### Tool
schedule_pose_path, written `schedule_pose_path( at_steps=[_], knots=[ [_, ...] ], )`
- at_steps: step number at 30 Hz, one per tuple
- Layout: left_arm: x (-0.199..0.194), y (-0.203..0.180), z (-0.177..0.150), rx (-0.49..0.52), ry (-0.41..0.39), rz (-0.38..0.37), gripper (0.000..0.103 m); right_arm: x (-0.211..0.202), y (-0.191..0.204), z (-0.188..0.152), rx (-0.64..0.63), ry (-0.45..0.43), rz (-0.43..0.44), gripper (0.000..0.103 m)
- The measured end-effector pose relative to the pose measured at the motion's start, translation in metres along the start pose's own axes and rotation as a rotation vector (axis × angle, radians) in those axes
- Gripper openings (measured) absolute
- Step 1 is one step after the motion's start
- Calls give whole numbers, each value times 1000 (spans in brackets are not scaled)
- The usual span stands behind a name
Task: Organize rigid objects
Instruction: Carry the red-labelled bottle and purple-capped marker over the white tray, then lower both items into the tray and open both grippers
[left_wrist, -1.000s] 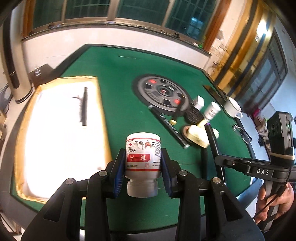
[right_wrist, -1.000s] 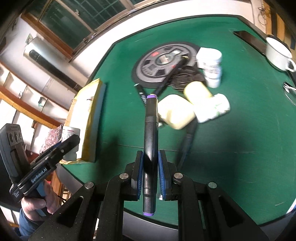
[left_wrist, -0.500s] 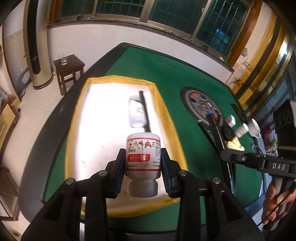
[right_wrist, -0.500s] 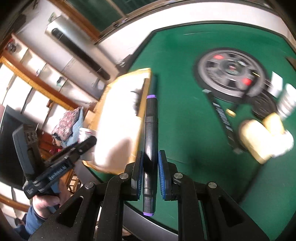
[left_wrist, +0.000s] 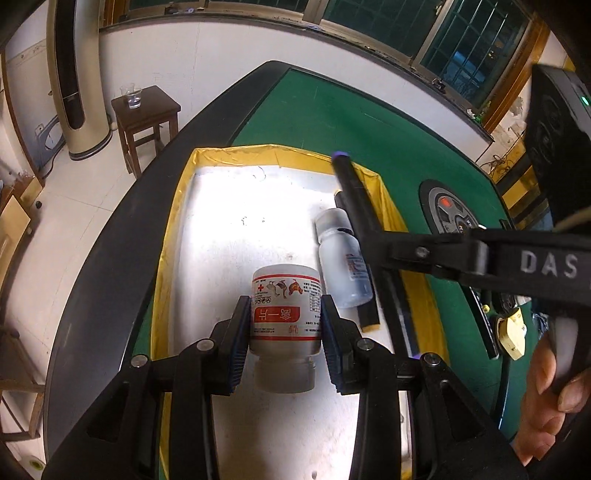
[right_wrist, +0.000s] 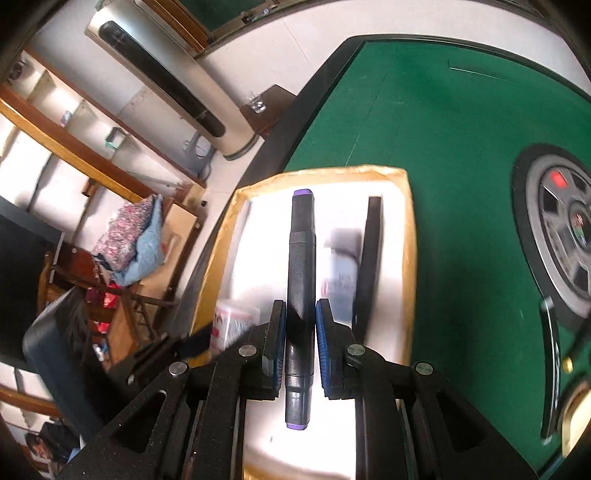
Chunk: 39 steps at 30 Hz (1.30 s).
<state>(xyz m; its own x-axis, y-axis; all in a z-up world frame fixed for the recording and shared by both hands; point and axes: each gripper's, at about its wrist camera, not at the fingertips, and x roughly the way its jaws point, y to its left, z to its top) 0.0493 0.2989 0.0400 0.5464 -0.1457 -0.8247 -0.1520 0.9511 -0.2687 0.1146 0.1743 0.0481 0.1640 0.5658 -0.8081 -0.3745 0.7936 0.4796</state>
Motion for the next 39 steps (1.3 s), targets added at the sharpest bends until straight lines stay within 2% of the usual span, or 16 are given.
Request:
schedule_pose_path(
  at_steps=[9, 21, 29, 31, 32, 34, 39],
  knots=[
    [10, 5, 5, -3, 8, -13, 34, 35, 10, 15, -11, 75, -52, 14],
    [24, 6, 13, -13, 40, -19, 34, 39, 2, 22, -19, 110, -82, 14],
    [26, 11, 15, -54, 58, -32, 34, 27, -4, 21, -18, 108, -66, 15],
    [24, 12, 16, -70, 56, -40, 39, 25, -4, 21, -23, 107, -62, 15],
    [23, 12, 17, -76, 54, -49, 43, 23, -6, 21, -22, 108, -58, 17],
    [19, 9, 17, -76, 48, -42, 44, 21, -6, 21, -17, 103, -37, 23],
    [0, 3, 14, -77, 17, -69, 44, -7, -12, 9, 1, 57, 1, 24]
  ],
)
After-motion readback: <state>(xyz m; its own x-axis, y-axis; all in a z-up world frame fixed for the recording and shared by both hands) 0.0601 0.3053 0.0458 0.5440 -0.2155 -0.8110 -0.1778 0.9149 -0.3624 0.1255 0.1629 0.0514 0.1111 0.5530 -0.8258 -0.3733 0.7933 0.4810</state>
